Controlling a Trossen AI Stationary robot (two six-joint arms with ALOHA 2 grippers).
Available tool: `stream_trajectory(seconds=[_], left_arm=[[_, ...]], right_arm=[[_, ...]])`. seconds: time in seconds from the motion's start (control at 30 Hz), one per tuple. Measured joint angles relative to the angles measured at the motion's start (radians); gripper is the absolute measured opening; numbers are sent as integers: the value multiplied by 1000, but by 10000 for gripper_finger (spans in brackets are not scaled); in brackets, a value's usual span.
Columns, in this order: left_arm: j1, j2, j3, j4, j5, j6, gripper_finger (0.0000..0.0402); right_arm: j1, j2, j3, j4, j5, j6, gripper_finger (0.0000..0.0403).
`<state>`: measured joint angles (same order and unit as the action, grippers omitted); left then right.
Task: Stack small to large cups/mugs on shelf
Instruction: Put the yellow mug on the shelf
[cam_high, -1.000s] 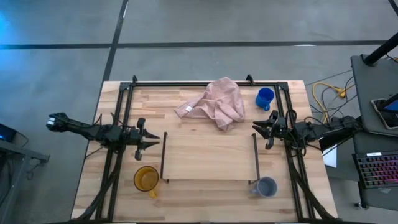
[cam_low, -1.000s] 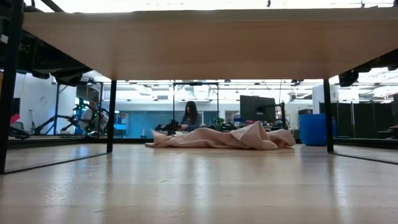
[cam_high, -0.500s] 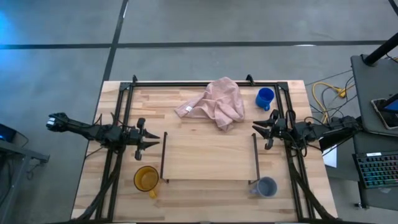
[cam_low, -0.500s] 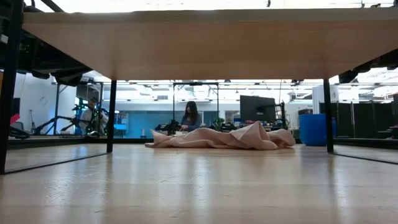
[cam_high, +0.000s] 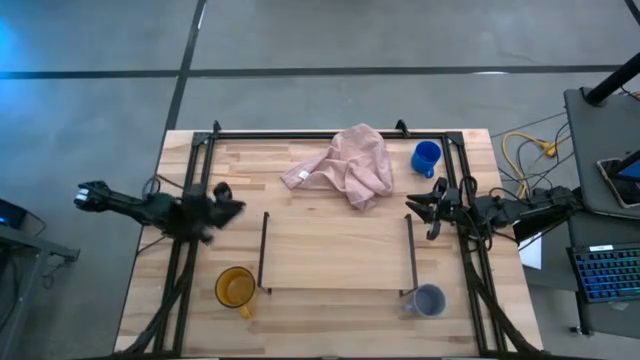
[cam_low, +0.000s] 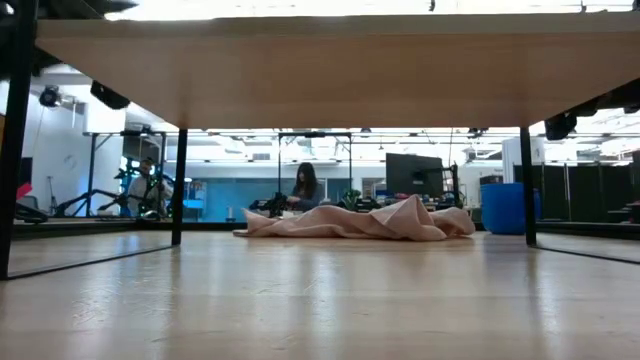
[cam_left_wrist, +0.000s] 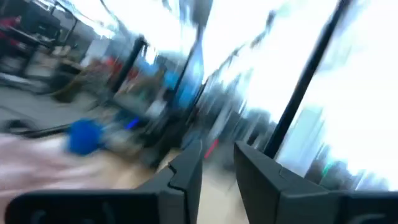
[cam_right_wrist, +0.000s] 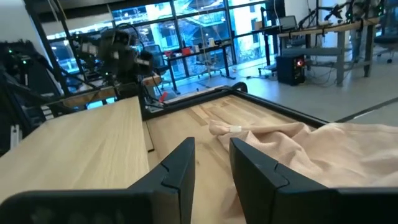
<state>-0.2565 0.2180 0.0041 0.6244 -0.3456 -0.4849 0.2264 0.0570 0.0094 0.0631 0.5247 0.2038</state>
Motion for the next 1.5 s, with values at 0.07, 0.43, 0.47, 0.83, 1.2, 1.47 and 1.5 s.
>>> stream_trajectory(seconds=[0.07, 0.43, 0.47, 0.83, 1.2, 1.47, 1.5], left_arm=[[0, 1, 0, 136, -107, -45, 79], [1, 3, 47, 433, -219, 169, 79], [1, 6, 93, 375, -155, 173, 79], [1, 336, 964, -1861, 21, -348, 79], [-133, 643, 1000, -1997, 440, -571, 79], [-461, 797, 1000, -1980, 235, -941, 79], [-483, 816, 999, -1970, 234, -985, 79]], right_arm=[[0, 0, 0, 0, 0, 4, 93], [0, 0, 0, 0, 0, 6, 93], [0, 0, 0, 0, 0, 6, 93], [0, 5, 0, 0, 0, -21, 93], [0, 4, 0, 1, 0, 32, 93], [0, 4, 0, 1, -1, 32, 93], [0, 4, 0, 1, -1, 32, 93]])
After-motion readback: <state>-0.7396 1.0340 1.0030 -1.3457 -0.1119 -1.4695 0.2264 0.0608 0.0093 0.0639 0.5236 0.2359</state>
